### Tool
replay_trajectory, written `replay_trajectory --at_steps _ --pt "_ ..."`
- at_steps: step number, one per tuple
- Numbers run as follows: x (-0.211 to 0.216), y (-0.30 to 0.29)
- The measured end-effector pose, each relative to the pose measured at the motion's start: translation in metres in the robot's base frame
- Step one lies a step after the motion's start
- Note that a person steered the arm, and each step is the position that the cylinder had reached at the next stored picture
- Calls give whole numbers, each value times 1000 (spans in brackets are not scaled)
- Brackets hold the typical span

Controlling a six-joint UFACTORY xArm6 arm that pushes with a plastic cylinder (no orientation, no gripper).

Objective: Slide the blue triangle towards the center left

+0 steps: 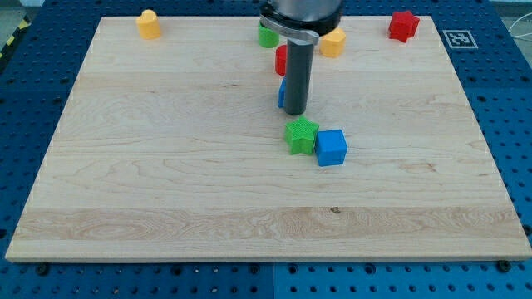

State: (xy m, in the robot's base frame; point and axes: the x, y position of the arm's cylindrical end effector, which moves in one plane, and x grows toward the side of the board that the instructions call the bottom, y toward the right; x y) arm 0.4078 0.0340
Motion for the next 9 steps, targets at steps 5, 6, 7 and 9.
replay_trajectory --at_steps 5,6,7,9 --pt "-24 32" --pt "-29 14" --pt "-32 -26" --pt "-43 -87"
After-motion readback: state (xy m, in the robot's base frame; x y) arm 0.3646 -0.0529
